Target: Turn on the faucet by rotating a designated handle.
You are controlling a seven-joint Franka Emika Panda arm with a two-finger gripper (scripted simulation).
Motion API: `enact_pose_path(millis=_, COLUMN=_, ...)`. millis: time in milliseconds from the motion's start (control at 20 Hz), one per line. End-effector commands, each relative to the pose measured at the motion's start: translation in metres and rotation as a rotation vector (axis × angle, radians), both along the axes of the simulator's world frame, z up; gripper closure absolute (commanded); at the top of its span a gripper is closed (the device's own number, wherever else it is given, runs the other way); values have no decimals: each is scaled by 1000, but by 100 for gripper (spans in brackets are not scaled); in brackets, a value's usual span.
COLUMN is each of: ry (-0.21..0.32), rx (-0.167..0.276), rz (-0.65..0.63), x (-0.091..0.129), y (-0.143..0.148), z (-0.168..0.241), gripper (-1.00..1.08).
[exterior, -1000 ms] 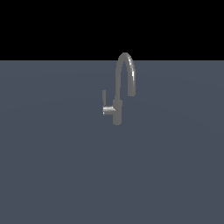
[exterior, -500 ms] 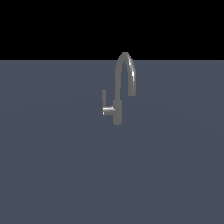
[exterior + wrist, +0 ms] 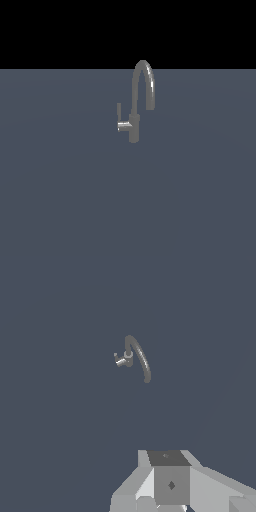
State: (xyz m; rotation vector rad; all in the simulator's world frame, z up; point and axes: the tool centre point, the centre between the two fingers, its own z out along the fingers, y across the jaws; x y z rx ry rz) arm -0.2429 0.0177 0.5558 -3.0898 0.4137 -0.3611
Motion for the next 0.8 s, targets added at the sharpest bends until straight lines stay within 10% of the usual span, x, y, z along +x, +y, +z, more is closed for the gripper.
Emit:
enact_pose_path(millis=0, ry=-59, rx=-7, rz=-53, x=0, y=13, z=16, gripper=108)
enact_pose_path(millis=750, ry=-371, rx=-84, rz=-353, x=25, y=118, z=60, gripper=108)
